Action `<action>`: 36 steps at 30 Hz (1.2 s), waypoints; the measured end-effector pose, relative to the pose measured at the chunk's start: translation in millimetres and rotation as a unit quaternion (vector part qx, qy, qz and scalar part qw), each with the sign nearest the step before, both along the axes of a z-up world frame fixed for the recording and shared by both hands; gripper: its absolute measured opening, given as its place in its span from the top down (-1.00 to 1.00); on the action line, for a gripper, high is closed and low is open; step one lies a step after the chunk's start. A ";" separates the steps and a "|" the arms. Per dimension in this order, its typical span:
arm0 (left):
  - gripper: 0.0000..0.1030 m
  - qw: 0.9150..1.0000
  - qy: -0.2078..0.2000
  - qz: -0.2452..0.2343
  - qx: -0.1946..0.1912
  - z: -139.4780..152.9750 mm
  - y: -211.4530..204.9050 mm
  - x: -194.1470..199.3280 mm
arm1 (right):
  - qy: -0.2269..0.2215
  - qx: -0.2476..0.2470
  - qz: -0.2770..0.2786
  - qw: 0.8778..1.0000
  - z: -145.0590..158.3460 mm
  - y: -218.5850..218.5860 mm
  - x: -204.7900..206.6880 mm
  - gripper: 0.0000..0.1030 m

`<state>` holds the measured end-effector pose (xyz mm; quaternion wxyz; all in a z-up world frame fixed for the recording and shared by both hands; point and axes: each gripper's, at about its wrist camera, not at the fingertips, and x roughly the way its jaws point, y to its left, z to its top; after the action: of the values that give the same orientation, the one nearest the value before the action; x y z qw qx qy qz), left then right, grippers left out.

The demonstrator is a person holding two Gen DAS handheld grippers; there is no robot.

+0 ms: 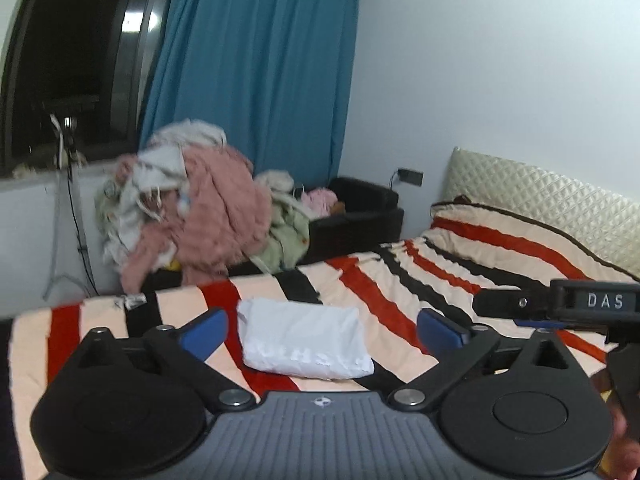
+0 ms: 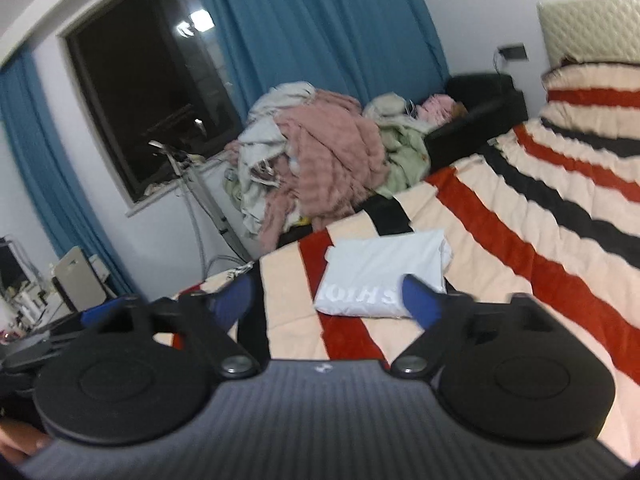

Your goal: Fold clothes

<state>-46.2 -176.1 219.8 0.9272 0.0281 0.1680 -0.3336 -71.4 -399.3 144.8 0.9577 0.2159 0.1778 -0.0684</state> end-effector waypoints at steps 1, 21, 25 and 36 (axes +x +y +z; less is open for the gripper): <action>-0.99 1.000 -0.006 -0.001 -0.004 1.2 5.9 -10.8 | -0.007 -0.007 0.001 1.000 1.2 4.5 -6.7 -0.63; -0.99 0.995 -0.066 0.075 -0.018 -56.5 80.7 -89.5 | -0.066 -0.090 -0.016 0.994 -84.5 71.6 -29.7 -0.63; -0.99 0.994 -0.060 0.088 -0.016 -75.9 81.8 -81.7 | -0.055 -0.087 -0.014 0.995 -106.2 72.2 -20.2 -0.63; -0.99 0.995 -0.022 0.097 -0.001 -119.1 75.1 -52.8 | -0.038 -0.113 -0.022 0.993 -135.4 79.5 -3.3 -0.63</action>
<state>-99.0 -101.0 100.7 0.9588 0.0184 0.1490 -0.2411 -74.7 -319.8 9.3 0.9802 0.1128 0.1281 -0.1004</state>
